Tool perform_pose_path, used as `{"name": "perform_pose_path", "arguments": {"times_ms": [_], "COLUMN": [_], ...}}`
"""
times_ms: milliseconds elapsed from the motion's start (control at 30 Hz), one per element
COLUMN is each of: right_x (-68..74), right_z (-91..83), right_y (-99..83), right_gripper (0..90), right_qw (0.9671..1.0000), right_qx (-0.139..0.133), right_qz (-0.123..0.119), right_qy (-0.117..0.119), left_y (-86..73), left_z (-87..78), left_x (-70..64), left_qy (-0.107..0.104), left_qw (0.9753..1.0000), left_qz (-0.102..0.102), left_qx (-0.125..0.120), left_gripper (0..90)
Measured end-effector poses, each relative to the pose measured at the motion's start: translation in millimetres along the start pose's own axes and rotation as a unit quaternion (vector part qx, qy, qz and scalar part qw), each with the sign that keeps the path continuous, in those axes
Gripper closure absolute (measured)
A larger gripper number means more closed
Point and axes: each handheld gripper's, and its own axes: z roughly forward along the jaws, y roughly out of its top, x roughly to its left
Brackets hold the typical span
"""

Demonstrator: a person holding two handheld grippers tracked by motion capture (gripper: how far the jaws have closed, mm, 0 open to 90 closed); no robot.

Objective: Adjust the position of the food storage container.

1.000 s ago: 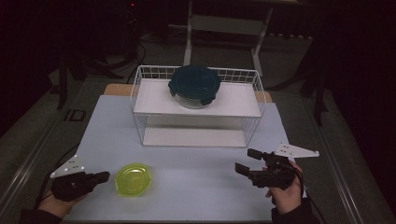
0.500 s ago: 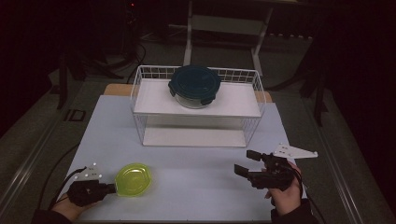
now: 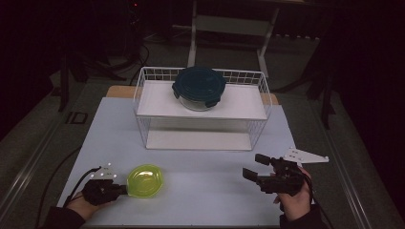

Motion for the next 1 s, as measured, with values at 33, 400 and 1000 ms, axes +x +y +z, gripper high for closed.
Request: {"name": "perform_pose_path", "arguments": {"times_ms": [33, 400, 1000], "right_x": [0.0, -0.6, -4.8], "right_z": [-0.2, -3.1, -1.7], "right_y": [-0.1, -1.2, -9.1], "right_gripper": [17.5, 17.5, 17.5], "right_qw": [1.0, 1.0, 0.9999], "right_qx": [0.0, 0.003, 0.009], "right_qz": [0.0, 0.0, 0.006], "right_qy": [0.0, -0.004, -0.012], "left_y": [4.6, 8.3, 25.8], "left_z": [4.3, 7.5, 29.9], "left_x": [-0.6, 2.1, -4.7], "left_qy": [0.002, 0.0, -0.01], "left_qw": [1.0, 1.0, 0.9997], "left_qz": [0.005, 0.004, 0.015], "left_qx": [0.003, 0.002, 0.014], "left_gripper": [88.4, 88.3, 88.3]}}
